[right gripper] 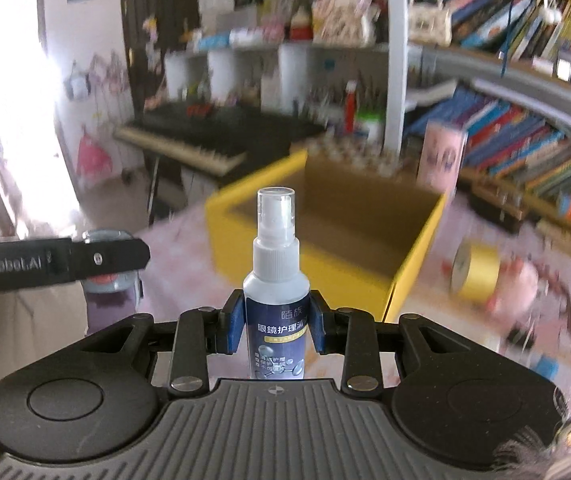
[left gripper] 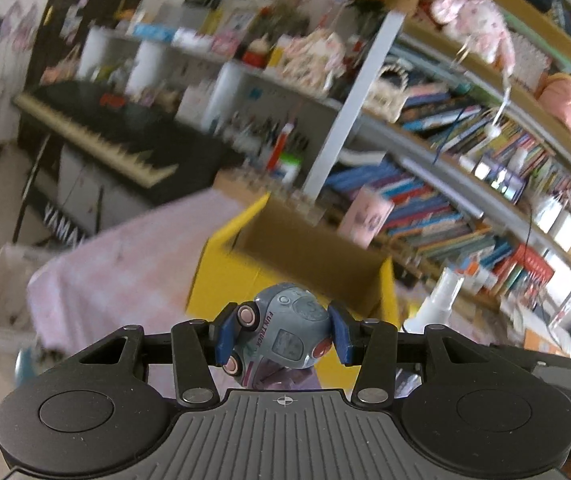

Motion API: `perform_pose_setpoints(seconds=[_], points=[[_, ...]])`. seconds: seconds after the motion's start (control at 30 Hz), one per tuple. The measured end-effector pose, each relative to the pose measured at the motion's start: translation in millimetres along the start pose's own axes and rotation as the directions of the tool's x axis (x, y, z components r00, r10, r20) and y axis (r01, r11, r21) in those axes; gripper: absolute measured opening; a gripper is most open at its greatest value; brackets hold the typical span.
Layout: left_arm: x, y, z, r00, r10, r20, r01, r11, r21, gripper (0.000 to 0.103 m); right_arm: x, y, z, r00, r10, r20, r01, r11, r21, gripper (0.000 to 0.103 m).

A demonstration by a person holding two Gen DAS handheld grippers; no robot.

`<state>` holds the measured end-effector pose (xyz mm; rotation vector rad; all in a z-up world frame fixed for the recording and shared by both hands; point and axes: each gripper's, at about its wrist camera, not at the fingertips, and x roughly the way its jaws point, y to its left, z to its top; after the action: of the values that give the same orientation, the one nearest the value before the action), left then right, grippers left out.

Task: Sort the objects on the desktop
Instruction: 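Carry the toy robot and spray bottle over the yellow box with both tools, then open the left gripper to drop the toy robot while the right releases the bottle into the box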

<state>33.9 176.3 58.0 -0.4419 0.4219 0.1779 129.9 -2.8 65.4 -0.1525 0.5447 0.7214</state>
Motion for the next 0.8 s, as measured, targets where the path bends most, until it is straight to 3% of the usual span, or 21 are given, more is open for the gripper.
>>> perform_pose_setpoints(seconds=[0.13,0.3,0.53,0.8], points=[[27.2,-21.7,25.0,0.998,-0.020,0.054,0.017,0.998,0.055,0.046,14.1,-25.2,32.0,0.998,-0.009,0.066,0.010,1.000,-0.009,0.030],[68.8,-42.7,43.1,0.997,-0.017,0.069,0.010,0.995,0.094,0.046,43.2,-55.0,51.1,0.996,-0.022,0.089,0.021,1.000,0.012,0.030],[126.6,-54.0,39.6,0.998,0.062,-0.007,-0.060,0.987,0.148,0.046,98.7,-78.0,47.7,1.000,0.000,-0.004,0.000,1.000,-0.011,0.030],[174.5,-62.6,21.4,0.982,0.158,-0.100,-0.125,0.953,0.276,0.046,152.1,-79.9,27.8,0.988,0.036,-0.153,-0.056,0.990,-0.130,0.031]])
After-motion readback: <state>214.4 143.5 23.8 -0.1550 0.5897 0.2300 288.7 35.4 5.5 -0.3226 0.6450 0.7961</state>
